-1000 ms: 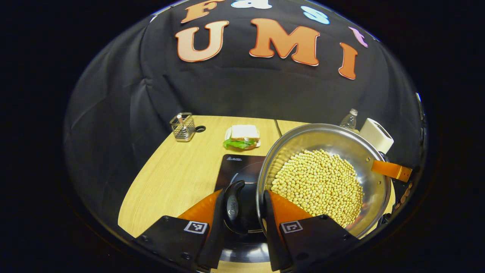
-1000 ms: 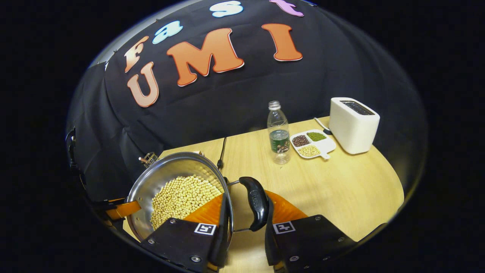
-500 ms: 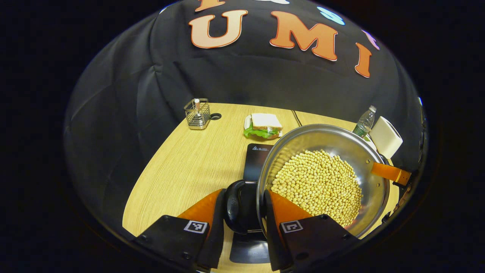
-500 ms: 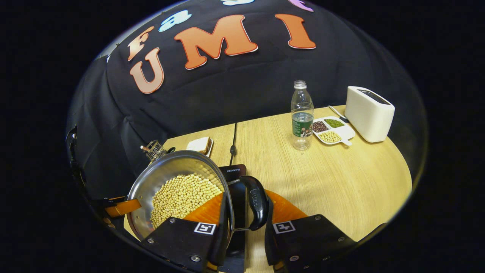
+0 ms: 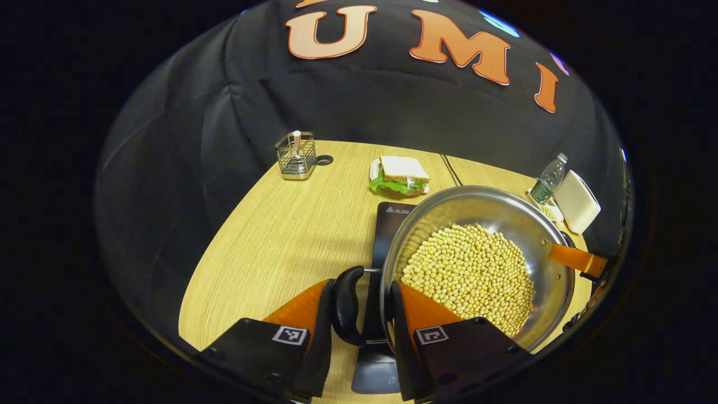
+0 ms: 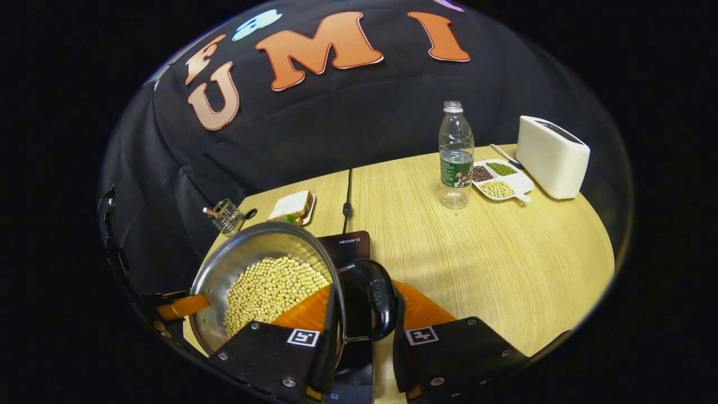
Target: First push the handle of the pot to place it horizontally, then grasp the pot with both hands and set it on the induction cooktop.
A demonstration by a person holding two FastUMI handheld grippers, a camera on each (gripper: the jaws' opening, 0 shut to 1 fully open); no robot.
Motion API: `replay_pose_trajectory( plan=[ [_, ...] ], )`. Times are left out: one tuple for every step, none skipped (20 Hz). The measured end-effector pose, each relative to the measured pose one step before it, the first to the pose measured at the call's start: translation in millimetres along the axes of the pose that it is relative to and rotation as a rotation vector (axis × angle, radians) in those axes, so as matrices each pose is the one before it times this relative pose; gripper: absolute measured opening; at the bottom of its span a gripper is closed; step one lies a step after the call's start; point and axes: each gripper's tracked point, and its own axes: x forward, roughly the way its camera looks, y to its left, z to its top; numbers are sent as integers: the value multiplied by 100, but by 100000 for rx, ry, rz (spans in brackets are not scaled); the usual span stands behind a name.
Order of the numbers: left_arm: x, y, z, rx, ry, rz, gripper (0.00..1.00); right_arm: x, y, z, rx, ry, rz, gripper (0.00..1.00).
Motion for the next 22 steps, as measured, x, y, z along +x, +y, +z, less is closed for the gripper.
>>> replay_pose_trajectory(
  plan=[
    [-52,18,-54,-77,239,-17,55,-149,-46,-9,-167,134,-157,43],
    [-10,-15,104,345,-77,-96,56,65,-58,-162,21,502,-252,45],
    [-190,26,224,526,377,89,56,80,-27,-108,30,543,-132,45],
    [168,-88,12,311,-11,-44,57,65,-127,-66,-58,499,-318,46],
    [42,-46,122,199,13,-45,58,-86,-103,-107,-276,336,-335,47],
    [-11,-35,-5,325,119,-31,58,15,-59,-18,-161,234,-233,48],
    [-44,23,163,202,-154,9,57,110,-9,-58,116,132,-71,49],
    [-104,-18,61,206,101,-77,56,49,-12,-57,154,256,90,51],
    [64,-74,1,264,-81,-55,57,-40,-32,-69,40,385,-72,51],
    [-89,6,45,583,-120,59,58,48,-56,-34,-91,239,-69,51],
    [-40,59,206,793,-305,183,60,46,-85,-116,-92,416,-134,52],
    [-1,-102,0,629,96,201,58,62,-79,-105,171,600,46,54],
    [-111,23,140,248,-262,143,55,-38,36,102,641,-483,34,55],
    [124,-18,-65,-188,60,-144,62,79,-39,34,119,71,-127,52],
    [-134,55,4,83,55,-141,57,-44,-103,51,288,-345,-30,57],
    [81,23,-70,301,179,-50,64,-104,103,177,751,319,716,60],
    [3,36,310,-241,-573,133,62,40,156,332,1266,-1066,563,60],
    [48,-96,-133,-734,-253,-162,67,-22,64,313,307,-280,-113,58],
    [-279,81,216,-504,-514,524,66,-286,29,228,-42,-552,-356,70],
    [-338,-477,372,-874,-1346,-1330,67,-506,-83,519,-353,-1147,-148,80],
    [-649,-484,563,-735,-1647,-1254,78,-707,-160,627,-445,-1527,-92,85],
    [-566,-282,650,-420,-2631,-621,89,-798,-187,653,-543,-1660,-34,93]
  ],
)
